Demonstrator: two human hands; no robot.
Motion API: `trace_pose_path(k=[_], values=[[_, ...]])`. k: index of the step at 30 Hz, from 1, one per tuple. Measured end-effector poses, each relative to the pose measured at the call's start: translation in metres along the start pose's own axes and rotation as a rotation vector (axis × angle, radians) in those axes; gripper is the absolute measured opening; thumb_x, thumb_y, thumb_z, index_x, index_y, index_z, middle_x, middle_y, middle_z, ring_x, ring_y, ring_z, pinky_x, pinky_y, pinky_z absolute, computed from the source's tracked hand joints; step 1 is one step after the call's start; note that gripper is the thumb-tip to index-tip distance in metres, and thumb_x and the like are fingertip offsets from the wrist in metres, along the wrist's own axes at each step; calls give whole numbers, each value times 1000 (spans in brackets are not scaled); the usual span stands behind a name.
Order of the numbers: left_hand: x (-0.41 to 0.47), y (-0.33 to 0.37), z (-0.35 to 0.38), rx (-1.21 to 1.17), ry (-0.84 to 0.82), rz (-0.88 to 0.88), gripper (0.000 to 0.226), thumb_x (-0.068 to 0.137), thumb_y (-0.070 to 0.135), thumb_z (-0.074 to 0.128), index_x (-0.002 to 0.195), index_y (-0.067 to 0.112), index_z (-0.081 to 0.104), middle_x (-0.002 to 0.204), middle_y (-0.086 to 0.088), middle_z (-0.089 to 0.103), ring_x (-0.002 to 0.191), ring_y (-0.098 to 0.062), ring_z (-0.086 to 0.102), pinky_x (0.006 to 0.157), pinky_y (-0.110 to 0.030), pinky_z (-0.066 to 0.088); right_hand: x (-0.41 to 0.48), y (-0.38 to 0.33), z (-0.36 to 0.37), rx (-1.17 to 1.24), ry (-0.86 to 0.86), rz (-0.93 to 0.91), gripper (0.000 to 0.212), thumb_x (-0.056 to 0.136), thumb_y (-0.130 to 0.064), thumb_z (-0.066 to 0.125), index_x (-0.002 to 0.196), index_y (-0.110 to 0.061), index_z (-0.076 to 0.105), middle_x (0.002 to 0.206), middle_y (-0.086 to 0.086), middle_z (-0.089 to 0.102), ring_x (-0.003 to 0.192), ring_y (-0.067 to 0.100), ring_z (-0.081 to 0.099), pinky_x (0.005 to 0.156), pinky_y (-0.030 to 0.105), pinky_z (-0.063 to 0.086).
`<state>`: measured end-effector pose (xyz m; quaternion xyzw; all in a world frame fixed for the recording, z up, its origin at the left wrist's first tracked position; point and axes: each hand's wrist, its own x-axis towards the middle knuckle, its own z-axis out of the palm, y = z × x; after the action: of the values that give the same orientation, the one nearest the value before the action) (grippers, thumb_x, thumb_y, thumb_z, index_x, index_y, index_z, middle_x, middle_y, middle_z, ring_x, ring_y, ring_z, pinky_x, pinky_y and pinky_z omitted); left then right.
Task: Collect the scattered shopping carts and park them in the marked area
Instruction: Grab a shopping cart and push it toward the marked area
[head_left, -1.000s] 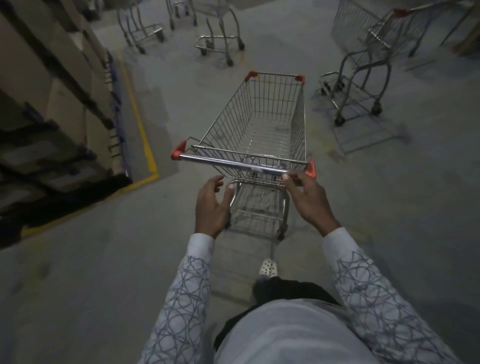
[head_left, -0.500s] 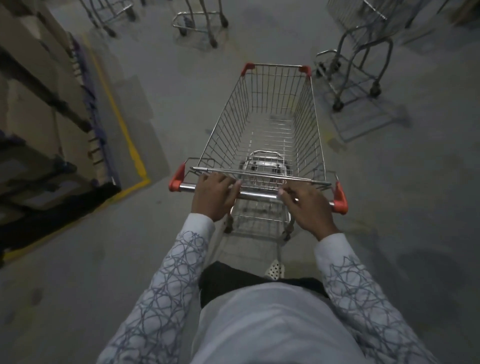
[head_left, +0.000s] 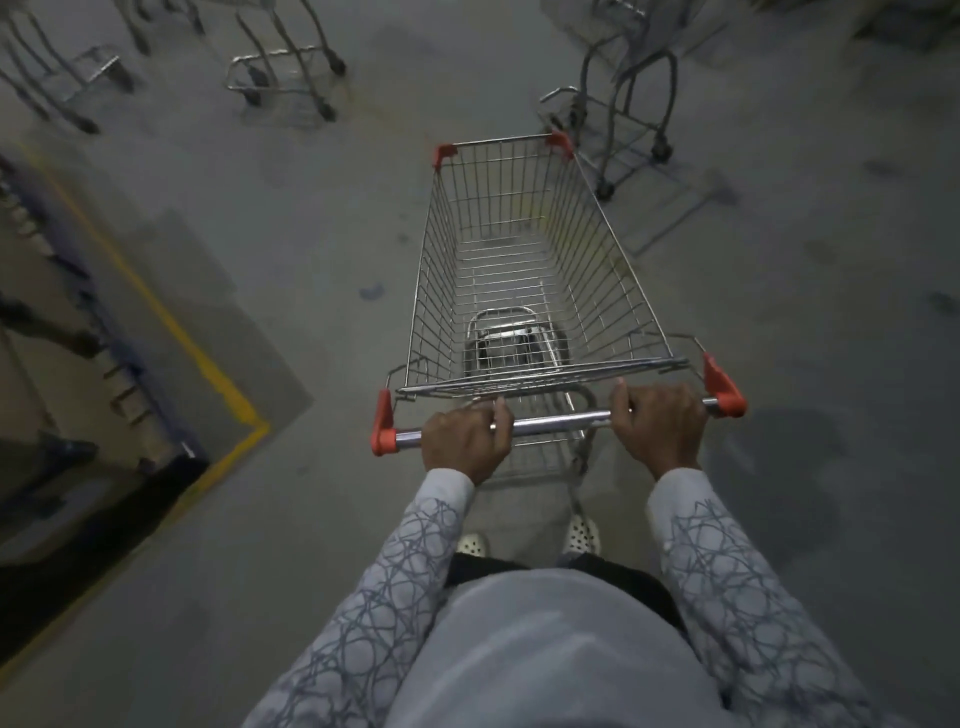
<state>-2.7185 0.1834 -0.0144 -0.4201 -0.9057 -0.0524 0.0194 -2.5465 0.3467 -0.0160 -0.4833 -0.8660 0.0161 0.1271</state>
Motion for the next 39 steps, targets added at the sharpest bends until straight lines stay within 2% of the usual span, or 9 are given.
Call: trace_pose_path(k=[9,11,16,20,25,29,34,37,39], values=[[25,-47,3,20,59,116,56,92,47,40,57,17,71,44,-1,57,40,-24,54,54,-26,30,-13,-43,13,-90,17,142,61,97,-40,36,60,-8,72,55,13,63,52,31,57,72,37,43],[32,-56,4,26,57,145,57,92,46,39,56,15,71,45,-2,58,41,-25,55,54,-26,34,-17,-55,15,-100,8,193,61,97,-40,36,61,-7,73,55,15,64,52,32,58,71,37,43],[55,-75,2,61,-27,220,62,92,49,29,63,15,72,52,-6,62,51,-28,61,57,-29,32,-24,-80,8,-61,59,232,52,93,-32,49,54,-2,67,48,18,59,45,31,57,62,35,45],[75,-82,1,57,-7,281,63,92,49,29,64,14,73,53,-7,62,52,-28,61,56,-28,29,-22,-90,9,-111,12,252,60,97,-37,39,54,-5,66,50,14,61,46,29,57,59,32,40],[102,-87,0,78,-15,358,61,93,49,28,70,15,74,56,-7,61,54,-27,56,57,-29,27,-11,-100,18,-156,-87,306,67,98,-44,26,61,-8,69,58,12,66,54,28,62,65,34,42],[133,-84,5,102,-75,378,62,94,53,29,73,15,73,62,-7,60,56,-27,50,57,-29,31,-2,-105,17,-126,-95,318,63,99,-42,30,58,-10,65,56,9,63,52,25,58,61,30,42],[180,-71,5,165,-164,411,67,87,65,21,66,14,58,65,-6,56,60,-26,54,57,-30,34,22,-108,20,-111,-35,356,61,99,-40,41,51,-8,61,49,9,58,46,23,54,54,27,29],[205,-54,4,172,-172,405,56,92,61,32,71,15,56,71,-8,51,67,-29,55,60,-32,33,41,-100,24,-113,3,375,58,96,-38,52,49,-7,61,47,9,59,43,24,56,54,26,26],[219,-40,5,179,-173,404,56,92,59,33,71,13,57,70,-9,51,64,-28,50,59,-32,33,55,-90,26,-113,4,380,57,96,-38,53,48,-8,59,46,9,58,42,23,54,54,26,26]])
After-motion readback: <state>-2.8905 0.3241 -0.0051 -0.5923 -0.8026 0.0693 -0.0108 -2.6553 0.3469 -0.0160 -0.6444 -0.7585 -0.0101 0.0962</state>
